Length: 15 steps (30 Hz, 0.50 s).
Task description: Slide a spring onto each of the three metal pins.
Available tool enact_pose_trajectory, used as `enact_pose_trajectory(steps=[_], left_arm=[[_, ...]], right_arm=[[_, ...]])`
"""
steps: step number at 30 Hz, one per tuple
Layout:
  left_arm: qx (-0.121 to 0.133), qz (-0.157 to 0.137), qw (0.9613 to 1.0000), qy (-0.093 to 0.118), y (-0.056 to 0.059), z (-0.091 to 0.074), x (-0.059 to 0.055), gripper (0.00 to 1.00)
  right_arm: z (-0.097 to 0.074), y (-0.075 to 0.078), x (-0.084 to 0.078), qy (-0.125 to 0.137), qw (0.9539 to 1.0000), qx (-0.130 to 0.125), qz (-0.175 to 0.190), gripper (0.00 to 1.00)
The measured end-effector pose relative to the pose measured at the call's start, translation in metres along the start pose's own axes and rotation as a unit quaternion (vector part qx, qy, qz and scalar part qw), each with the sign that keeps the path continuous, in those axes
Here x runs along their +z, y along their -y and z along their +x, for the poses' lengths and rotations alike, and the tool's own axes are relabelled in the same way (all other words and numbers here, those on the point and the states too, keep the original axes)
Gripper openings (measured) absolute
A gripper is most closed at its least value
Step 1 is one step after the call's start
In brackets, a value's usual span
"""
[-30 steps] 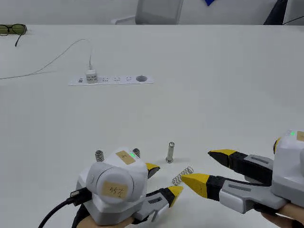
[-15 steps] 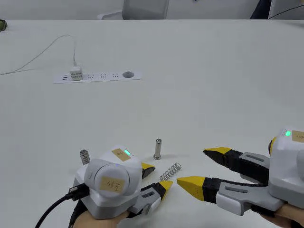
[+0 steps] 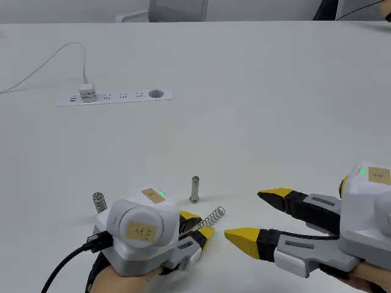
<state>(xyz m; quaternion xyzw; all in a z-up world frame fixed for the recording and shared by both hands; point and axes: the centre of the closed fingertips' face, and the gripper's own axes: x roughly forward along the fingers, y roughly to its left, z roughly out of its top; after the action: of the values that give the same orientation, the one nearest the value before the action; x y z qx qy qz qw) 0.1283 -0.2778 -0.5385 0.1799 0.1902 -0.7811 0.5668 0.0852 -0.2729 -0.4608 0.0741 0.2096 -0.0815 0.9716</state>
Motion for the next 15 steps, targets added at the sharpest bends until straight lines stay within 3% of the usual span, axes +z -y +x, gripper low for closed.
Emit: enact_pose_trajectory(steps=[12,15], left_arm=[[-0.005,0.007,0.9999,-0.013,-0.0012,0.0001,-0.0008,0.10],[0.010,0.000,0.9996,-0.026,-0.0053,-0.0046,-0.0029,0.10]], right_arm=[[0.0015,0.0013,-0.0030,-0.009,0.9999,-0.002,0.011,0.56],[0.0011,0.0034,0.0003,-0.005,0.9997,-0.005,0.024,0.56]])
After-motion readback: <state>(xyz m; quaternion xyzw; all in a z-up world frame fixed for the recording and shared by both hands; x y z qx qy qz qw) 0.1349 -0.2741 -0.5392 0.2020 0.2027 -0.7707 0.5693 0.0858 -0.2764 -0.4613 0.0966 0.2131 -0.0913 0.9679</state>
